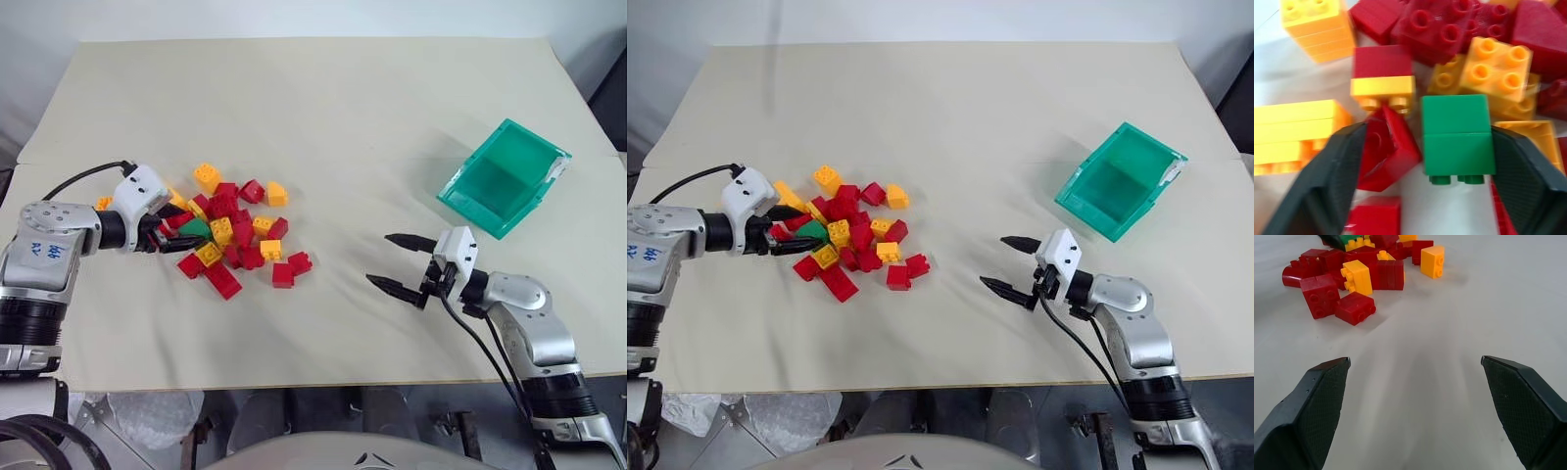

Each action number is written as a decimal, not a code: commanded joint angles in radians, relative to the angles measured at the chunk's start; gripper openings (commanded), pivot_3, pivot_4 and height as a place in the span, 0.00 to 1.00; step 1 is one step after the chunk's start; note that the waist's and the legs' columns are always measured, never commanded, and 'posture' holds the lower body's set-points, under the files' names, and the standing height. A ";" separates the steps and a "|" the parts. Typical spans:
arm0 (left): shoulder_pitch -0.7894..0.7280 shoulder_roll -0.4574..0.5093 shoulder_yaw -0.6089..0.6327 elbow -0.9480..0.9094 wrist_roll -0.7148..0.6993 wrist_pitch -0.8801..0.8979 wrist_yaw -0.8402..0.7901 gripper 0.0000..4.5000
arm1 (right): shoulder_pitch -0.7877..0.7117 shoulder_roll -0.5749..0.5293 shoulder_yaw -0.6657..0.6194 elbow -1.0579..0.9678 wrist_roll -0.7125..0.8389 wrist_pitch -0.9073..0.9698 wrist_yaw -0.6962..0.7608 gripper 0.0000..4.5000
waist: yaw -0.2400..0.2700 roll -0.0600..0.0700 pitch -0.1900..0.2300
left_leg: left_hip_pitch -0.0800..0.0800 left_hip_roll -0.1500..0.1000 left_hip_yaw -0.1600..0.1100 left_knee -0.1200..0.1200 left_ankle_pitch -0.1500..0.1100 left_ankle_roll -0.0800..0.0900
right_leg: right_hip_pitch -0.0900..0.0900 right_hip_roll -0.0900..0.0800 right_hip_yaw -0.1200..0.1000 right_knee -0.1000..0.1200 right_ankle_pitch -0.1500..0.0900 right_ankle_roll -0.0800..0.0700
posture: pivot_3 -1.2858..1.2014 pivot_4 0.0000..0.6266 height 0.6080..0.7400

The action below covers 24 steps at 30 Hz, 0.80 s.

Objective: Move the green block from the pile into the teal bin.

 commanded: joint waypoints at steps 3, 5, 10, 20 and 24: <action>0.018 -0.009 -0.022 0.022 0.019 0.011 -0.025 0.49 | 0.010 -0.010 -0.028 -0.057 0.013 -0.003 -0.016 1.00 | 0.004 0.001 0.000 | 0.000 0.000 0.000 0.000 0.001 0.000 | 0.000 0.000 0.001 0.001 0.000 0.001 | 0.52 0.24 1.00; 0.012 -0.013 -0.001 0.017 0.005 0.005 -0.028 0.40 | 0.009 -0.011 -0.029 -0.058 0.013 -0.004 -0.018 1.00 | 0.005 0.001 0.000 | 0.001 -0.001 0.000 0.000 0.003 0.000 | 0.000 0.000 0.002 0.001 0.001 0.001 | 0.52 0.24 1.00; -0.046 -0.100 0.165 -0.096 -0.218 0.044 -0.080 0.36 | 0.008 -0.029 -0.049 -0.051 0.019 -0.007 -0.012 1.00 | 0.009 -0.001 0.001 | -0.001 -0.001 -0.001 0.000 0.004 0.000 | -0.001 -0.001 0.004 0.003 0.001 0.002 | 0.52 0.24 1.00; -0.161 -0.229 0.066 -0.134 -0.270 -0.001 -0.153 0.36 | 0.010 -0.055 -0.090 -0.049 0.015 0.000 -0.035 1.00 | 0.017 -0.005 0.002 | -0.003 -0.002 0.000 0.001 0.003 0.001 | -0.001 0.000 0.003 -0.001 0.002 0.003 | 0.52 0.24 1.00; -0.249 -0.381 -0.077 -0.030 -0.192 -0.140 -0.194 0.36 | 0.041 -0.084 -0.143 -0.069 0.016 0.011 -0.062 1.00 | 0.032 -0.005 0.003 | -0.006 -0.002 0.002 0.005 0.004 0.001 | -0.001 0.001 0.002 -0.001 0.003 0.004 | 0.52 0.24 1.00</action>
